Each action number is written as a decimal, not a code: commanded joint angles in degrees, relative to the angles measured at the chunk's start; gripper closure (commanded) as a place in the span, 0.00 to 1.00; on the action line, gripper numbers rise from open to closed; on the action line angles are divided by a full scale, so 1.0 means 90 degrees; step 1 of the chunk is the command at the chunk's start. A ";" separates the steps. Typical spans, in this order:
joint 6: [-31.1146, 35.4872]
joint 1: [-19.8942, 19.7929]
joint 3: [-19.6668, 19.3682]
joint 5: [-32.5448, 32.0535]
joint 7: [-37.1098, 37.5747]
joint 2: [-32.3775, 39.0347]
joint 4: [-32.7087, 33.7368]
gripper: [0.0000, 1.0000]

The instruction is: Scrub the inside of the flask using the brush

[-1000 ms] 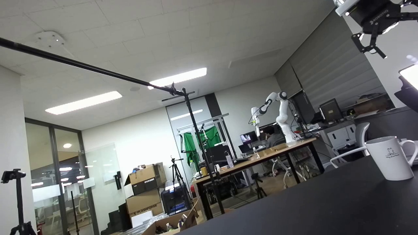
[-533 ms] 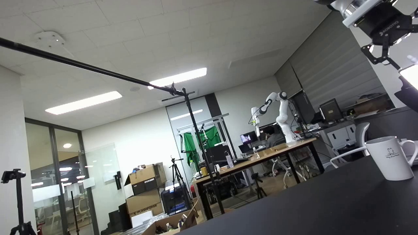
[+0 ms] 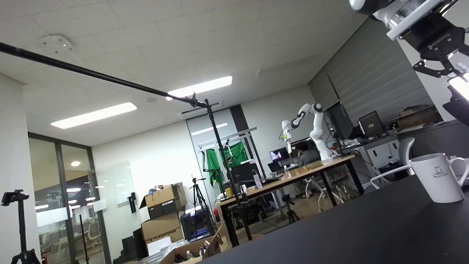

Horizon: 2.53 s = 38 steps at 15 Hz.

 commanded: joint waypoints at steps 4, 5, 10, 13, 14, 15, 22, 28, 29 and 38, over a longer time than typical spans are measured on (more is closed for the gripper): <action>-0.0124 0.0313 0.0037 0.0180 0.0017 -0.0930 -0.0743 0.96; -0.0136 0.0340 0.0066 0.0196 0.0008 -0.1202 -0.0947 0.96; -0.0404 0.0354 0.0323 0.0295 -0.0110 -0.2896 -0.1869 0.96; -0.0633 0.0301 0.0491 0.0392 -0.0197 -0.3719 -0.2082 0.96; -0.0655 0.0274 0.0525 0.0414 -0.0239 -0.3915 -0.2125 0.96; -0.0647 0.0257 0.0547 0.0439 -0.0289 -0.4057 -0.2153 0.96; 0.0282 0.0091 0.0178 0.0826 -0.1287 -0.3552 -0.2252 0.96; 0.0760 0.0242 0.0036 0.1304 -0.2027 -0.2625 -0.2262 0.96; 0.0714 0.0279 0.0074 0.1352 -0.2081 -0.2587 -0.2249 0.96; -0.1317 0.0467 0.0668 0.1107 -0.1914 -0.3641 -0.1866 0.96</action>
